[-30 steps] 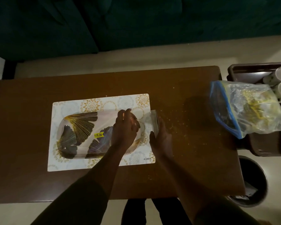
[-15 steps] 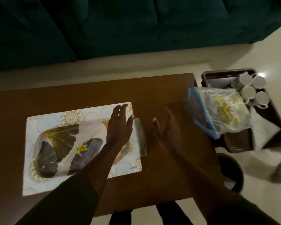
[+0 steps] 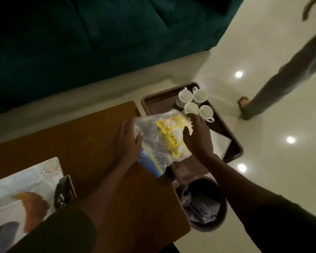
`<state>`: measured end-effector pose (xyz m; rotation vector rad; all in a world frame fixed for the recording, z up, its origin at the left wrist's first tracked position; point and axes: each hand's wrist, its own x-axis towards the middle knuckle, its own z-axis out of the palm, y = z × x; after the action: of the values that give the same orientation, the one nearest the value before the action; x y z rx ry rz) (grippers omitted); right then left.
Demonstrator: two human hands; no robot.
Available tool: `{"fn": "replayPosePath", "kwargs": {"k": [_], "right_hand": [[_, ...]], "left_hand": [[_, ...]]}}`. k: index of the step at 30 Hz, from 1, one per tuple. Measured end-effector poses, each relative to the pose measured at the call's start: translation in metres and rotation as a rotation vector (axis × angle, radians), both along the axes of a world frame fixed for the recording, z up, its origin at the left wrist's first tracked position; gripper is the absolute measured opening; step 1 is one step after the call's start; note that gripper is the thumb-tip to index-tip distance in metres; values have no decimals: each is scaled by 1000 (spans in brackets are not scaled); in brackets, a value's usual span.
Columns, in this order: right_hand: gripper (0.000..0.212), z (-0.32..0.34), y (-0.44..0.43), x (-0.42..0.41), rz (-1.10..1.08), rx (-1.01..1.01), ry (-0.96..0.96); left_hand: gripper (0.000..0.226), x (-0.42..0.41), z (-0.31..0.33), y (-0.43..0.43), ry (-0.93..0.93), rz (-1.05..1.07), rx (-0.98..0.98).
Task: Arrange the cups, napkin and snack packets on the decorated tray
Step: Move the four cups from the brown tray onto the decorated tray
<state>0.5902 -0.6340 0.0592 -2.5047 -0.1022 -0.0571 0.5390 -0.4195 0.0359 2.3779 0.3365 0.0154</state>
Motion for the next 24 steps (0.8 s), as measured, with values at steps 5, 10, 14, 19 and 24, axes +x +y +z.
{"fn": "replayPosePath", "kwargs": {"k": [5, 10, 14, 19, 24], "right_hand": [[42, -12, -83, 59, -87, -55, 96], [59, -39, -126, 110, 42, -229, 331], [72, -51, -124, 126, 76, -206, 328], [69, -65, -113, 130, 65, -189, 293], [57, -70, -112, 127, 25, -170, 262]], "left_hand": [[54, 64, 2, -87, -71, -133, -14], [63, 115, -13, -151, -8, -140, 3], [67, 138, -32, -181, 31, -68, 35], [74, 151, -50, -202, 68, 21, 124], [64, 156, -55, -205, 15, 95, 110]]}}
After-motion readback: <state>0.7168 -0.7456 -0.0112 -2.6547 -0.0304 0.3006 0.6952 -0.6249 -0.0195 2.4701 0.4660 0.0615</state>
